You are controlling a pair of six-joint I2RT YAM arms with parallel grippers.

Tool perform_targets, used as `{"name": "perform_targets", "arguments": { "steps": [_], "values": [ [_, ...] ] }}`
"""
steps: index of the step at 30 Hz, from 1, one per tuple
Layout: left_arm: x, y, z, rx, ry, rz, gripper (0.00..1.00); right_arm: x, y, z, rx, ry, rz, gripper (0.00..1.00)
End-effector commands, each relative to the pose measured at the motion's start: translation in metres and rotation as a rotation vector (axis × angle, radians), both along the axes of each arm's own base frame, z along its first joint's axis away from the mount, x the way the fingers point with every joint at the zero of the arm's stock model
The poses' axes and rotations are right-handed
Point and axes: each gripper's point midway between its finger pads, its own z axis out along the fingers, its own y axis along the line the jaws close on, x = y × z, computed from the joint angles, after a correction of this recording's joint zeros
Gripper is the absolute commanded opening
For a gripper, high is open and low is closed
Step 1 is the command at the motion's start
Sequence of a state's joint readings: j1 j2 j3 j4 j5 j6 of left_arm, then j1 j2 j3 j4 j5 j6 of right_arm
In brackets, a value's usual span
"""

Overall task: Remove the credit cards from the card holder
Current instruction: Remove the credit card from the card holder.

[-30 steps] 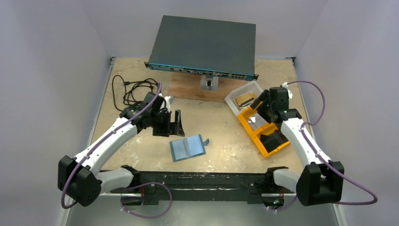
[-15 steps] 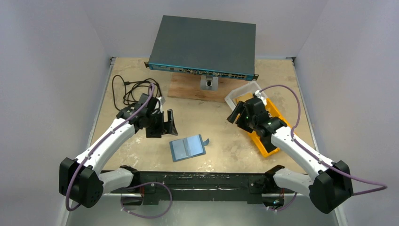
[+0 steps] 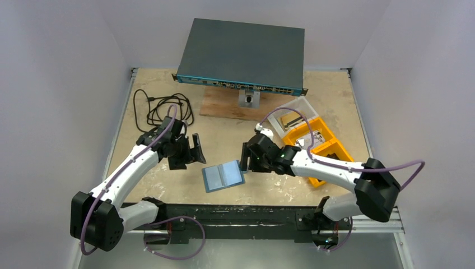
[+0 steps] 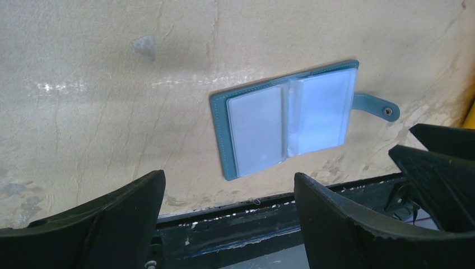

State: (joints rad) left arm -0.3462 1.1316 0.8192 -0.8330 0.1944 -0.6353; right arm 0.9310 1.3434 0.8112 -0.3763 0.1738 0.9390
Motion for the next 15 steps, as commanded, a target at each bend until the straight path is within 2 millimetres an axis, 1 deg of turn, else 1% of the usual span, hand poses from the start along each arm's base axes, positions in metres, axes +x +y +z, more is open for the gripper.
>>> {"name": "perform_targets", "arguments": {
  "steps": [1, 3, 6, 10, 12, 15],
  "values": [
    [0.004, 0.01, 0.002, 0.011, -0.026, 0.069, 0.85, 0.016, 0.039, 0.031, 0.04, -0.109, 0.075, 0.66],
    [0.005, 0.013, 0.002, 0.02, -0.029, 0.089, 0.85, 0.016, 0.051, 0.031, 0.037, -0.115, 0.114, 0.66],
    [0.005, 0.016, 0.002, 0.021, -0.028, 0.108, 0.85, 0.015, 0.065, 0.023, 0.014, -0.101, 0.156, 0.65],
    [0.005, 0.021, 0.003, 0.032, -0.034, 0.135, 0.85, 0.007, 0.083, 0.012, -0.012, -0.091, 0.211, 0.64],
    [0.005, 0.023, 0.004, 0.031, -0.036, 0.143, 0.85, 0.006, 0.095, 0.01, -0.032, -0.089, 0.236, 0.64],
    [0.004, 0.026, 0.005, 0.031, -0.037, 0.146, 0.85, 0.005, 0.104, 0.0, -0.071, -0.08, 0.251, 0.64]
  ]
}}
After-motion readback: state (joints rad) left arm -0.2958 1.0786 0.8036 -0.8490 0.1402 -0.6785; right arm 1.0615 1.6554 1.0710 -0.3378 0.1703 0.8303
